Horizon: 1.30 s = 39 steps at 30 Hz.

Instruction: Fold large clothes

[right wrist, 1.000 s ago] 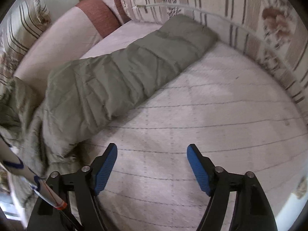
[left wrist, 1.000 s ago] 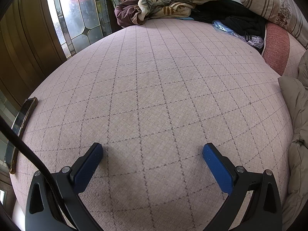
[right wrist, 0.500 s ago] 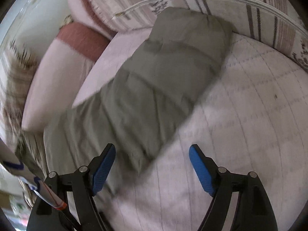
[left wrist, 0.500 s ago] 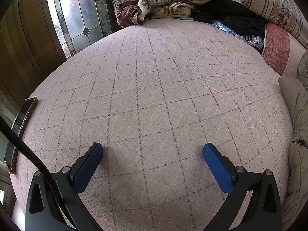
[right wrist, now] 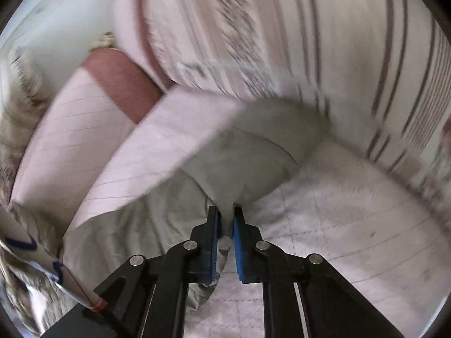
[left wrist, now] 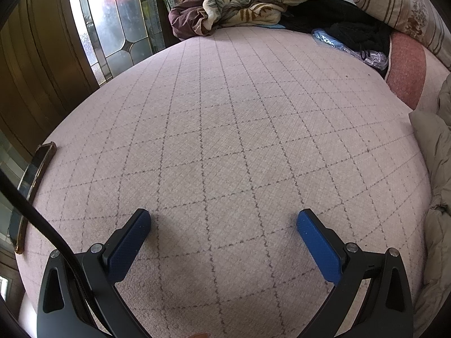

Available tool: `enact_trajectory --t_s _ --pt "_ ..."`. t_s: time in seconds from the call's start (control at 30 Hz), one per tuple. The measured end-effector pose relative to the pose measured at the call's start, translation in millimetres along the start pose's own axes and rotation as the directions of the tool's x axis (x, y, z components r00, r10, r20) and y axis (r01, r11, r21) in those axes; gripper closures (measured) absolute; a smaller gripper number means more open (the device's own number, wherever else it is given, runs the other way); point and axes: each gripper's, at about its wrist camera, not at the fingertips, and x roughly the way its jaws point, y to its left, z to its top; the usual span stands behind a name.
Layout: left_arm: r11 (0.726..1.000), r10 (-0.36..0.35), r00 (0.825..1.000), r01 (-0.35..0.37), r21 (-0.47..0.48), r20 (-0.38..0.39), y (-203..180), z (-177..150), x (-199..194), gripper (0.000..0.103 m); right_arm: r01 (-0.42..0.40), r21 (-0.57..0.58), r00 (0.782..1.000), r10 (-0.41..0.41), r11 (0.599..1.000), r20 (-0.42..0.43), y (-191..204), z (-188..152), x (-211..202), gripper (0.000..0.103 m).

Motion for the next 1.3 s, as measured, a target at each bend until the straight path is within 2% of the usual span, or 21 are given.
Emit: enact_trajectory --t_s 0.07,0.2,0.33,0.53,0.7,0.8,0.93,1.03,1.13,1.3 --pt "1.0 0.001 1.0 -0.001 0.0 -0.003 0.0 0.5 -0.2 0.0 -0.012 -0.037 0.999 0.013 0.999 0.031 16.8 1.0 -21.9 0.093" --pt "1.0 0.006 1.0 -0.006 0.0 -0.003 0.6 0.5 -1.7 0.0 -0.08 -0.123 0.992 0.091 0.989 0.085 58.6 -3.3 -70.3 0.093" --pt "1.0 0.02 1.0 -0.02 -0.008 -0.01 -0.4 -2.0 -3.2 0.0 -0.155 -0.234 0.975 0.187 0.96 0.118 110.5 -27.2 -114.9 0.094" --pt "0.999 0.016 0.999 -0.017 -0.036 -0.034 1.8 -1.1 -5.0 0.0 -0.265 -0.413 0.941 0.326 0.871 0.084 189.3 -81.5 -160.0 0.094" --pt "0.998 0.014 1.0 -0.012 -0.06 0.023 8.8 -5.4 -20.5 0.0 -0.329 -0.522 0.923 0.384 0.787 -0.003 248.1 -137.5 -165.8 0.094" --pt "0.995 0.052 0.995 -0.045 -0.086 0.09 14.1 -6.1 -40.7 0.0 -0.347 -0.576 0.92 0.389 0.741 -0.053 276.6 -172.0 -157.9 0.094" --pt "0.991 0.119 0.979 -0.107 -0.083 0.163 12.5 -6.4 -78.1 0.0 -0.35 -0.641 0.924 0.365 0.683 -0.116 313.8 -220.6 -142.2 0.095" --pt "0.994 0.075 0.981 -0.059 -0.093 0.179 6.4 -2.2 -110.5 0.0 -0.322 -0.702 0.938 0.313 0.635 -0.148 335.5 -260.6 -120.8 0.095" --pt "0.994 0.02 0.978 0.002 -0.105 0.206 -8.6 -0.3 -142.6 0.0 -0.302 -0.736 0.95 0.259 0.606 -0.177 346.6 -295.5 -98.0 0.095" --pt "0.995 -0.066 0.96 0.086 -0.059 0.271 -56.2 -2.9 -183.1 0.0 -0.265 -0.775 0.964 0.174 0.574 -0.201 355.4 -339.2 -63.2 0.095"
